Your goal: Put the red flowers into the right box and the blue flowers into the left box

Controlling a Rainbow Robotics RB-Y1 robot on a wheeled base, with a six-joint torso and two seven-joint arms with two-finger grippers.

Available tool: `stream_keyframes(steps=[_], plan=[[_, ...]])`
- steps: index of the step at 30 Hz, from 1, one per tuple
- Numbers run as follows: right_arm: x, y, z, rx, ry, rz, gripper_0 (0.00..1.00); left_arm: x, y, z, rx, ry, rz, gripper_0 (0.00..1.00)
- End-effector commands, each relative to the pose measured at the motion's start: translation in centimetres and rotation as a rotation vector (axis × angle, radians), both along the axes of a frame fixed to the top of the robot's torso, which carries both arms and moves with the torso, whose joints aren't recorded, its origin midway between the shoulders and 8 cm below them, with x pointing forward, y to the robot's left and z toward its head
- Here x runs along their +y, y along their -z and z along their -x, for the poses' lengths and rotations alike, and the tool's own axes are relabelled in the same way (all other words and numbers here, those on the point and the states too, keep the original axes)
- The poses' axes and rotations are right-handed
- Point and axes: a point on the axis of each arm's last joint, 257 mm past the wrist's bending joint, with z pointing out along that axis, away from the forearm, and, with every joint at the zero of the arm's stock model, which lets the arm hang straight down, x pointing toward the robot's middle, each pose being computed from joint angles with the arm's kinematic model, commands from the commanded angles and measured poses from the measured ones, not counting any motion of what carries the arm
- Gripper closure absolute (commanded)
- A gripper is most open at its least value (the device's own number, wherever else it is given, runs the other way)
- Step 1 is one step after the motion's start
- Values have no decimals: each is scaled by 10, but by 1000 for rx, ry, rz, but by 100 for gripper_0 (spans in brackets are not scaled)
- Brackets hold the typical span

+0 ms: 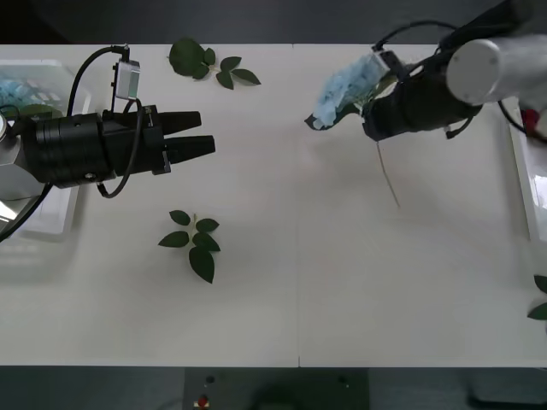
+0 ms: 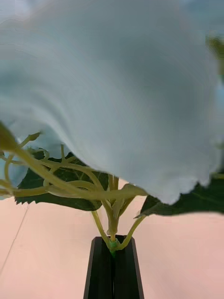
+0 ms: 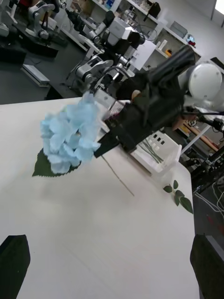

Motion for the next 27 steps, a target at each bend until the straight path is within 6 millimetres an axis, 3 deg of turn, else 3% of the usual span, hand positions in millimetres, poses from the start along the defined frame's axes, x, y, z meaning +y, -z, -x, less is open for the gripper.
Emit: stream_keyframes(steps=[1,6,11,17,27], plan=[[-1,-55,3,-63,-83,-100,100,1,2,4,-12,2,-7,0],[11,-109,20,-160,-242,-247,100,-1,2,4,-11,5,-3,0],[24,-140,41,-234,-364,-377,100,-9,3,7,6,12,32,0],[58,-163,67,-319,-502,-509,100,-35,14,18,56,25,127,0],[120,-181,103,-382,-631,-698,100,-77,16,21,51,22,210,0]])
